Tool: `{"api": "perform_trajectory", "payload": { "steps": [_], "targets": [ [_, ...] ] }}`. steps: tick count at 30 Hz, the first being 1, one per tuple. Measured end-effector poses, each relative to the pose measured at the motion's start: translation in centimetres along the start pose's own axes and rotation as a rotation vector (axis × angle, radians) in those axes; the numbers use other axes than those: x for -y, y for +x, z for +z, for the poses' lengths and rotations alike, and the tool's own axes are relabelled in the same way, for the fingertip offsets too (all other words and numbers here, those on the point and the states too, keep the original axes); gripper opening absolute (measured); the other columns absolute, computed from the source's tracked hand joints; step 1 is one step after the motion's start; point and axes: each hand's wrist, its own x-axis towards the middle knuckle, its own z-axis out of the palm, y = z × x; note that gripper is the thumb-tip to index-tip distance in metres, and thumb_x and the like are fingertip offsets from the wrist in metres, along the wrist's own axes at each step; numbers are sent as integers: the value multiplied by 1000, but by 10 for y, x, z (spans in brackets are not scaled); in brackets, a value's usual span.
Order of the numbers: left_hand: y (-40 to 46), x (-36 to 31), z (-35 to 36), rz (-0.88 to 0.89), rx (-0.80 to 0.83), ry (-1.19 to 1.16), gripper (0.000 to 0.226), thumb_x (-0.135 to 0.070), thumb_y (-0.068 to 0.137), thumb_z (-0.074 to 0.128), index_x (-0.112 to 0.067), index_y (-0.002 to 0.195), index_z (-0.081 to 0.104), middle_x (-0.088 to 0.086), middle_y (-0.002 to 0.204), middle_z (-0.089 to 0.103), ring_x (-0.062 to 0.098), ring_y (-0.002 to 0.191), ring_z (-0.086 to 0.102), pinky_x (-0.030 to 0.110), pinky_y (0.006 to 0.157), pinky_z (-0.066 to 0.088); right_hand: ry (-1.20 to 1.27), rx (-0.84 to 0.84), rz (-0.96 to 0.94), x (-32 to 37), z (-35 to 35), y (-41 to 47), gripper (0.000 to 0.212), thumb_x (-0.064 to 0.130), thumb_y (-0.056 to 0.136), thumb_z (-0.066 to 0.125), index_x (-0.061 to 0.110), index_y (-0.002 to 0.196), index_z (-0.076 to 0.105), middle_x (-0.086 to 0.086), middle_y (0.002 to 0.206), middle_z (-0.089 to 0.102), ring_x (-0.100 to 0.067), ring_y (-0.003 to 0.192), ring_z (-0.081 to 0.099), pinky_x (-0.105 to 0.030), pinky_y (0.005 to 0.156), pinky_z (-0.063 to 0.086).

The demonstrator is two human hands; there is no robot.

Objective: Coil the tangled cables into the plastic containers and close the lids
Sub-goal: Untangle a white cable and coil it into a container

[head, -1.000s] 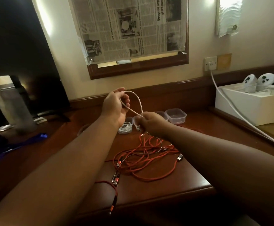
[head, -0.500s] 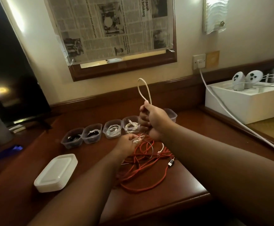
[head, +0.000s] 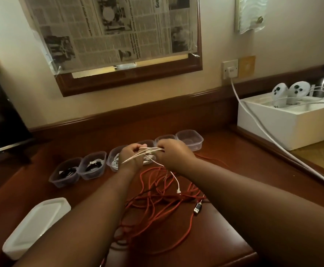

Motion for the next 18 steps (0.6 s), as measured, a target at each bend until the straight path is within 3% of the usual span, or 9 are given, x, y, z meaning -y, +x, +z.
{"api": "perform_trajectory", "payload": {
  "steps": [3, 6, 9, 11, 14, 16, 18],
  "targets": [
    [2, 8, 2, 37, -46, 200, 19, -22, 97, 61, -10, 87, 72, -1, 77, 65, 21, 79, 63, 26, 62, 40, 333, -167, -3, 2, 0, 16, 29, 36, 100, 50, 25, 74, 54, -8, 79, 60, -20, 65, 53, -29, 53, 35],
    [5, 32, 7, 7, -23, 230, 27, -26, 98, 57, -10, 81, 73, 3, 64, 62, 21, 65, 56, 28, 57, 36, 693, -190, 64, 13, -12, 23, 30, 35, 104, 43, 16, 89, 61, -8, 80, 55, -14, 61, 49, -27, 52, 38],
    [9, 46, 6, -108, -6, 117, 30, -25, 100, 52, -14, 79, 70, 10, 70, 66, 20, 65, 57, 31, 62, 42, 982, -148, 88, 22, -22, 23, 29, 32, 106, 36, 18, 96, 60, -7, 106, 70, -18, 104, 64, -33, 86, 49],
    [13, 42, 1, -191, -55, -61, 29, -25, 101, 49, -14, 81, 68, 6, 72, 69, 19, 67, 61, 33, 66, 46, 1253, -117, 90, 24, -24, 21, 28, 28, 107, 32, 16, 90, 51, -8, 98, 74, -23, 104, 68, -43, 95, 48],
    [17, 23, -15, -244, -186, -205, 36, -37, 102, 50, -12, 80, 64, 2, 60, 55, 16, 55, 51, 28, 57, 41, 1517, -97, 172, 23, -27, 15, 28, 28, 105, 36, 13, 84, 47, -7, 67, 60, -25, 68, 65, -40, 73, 53],
    [22, 6, -30, -211, -243, -191, 35, -37, 100, 52, -13, 78, 64, 2, 64, 51, 16, 58, 45, 26, 55, 35, 1438, -113, 247, 18, -26, 12, 29, 29, 104, 40, 15, 81, 48, -4, 61, 52, -20, 57, 54, -32, 59, 47],
    [27, -8, -45, -188, -251, -185, 29, -38, 97, 56, -19, 78, 65, 0, 68, 51, 16, 65, 45, 28, 58, 36, 1261, -85, 321, 13, -22, 8, 28, 30, 103, 43, 15, 82, 52, -3, 62, 53, -18, 56, 51, -30, 56, 44]
  ]
}}
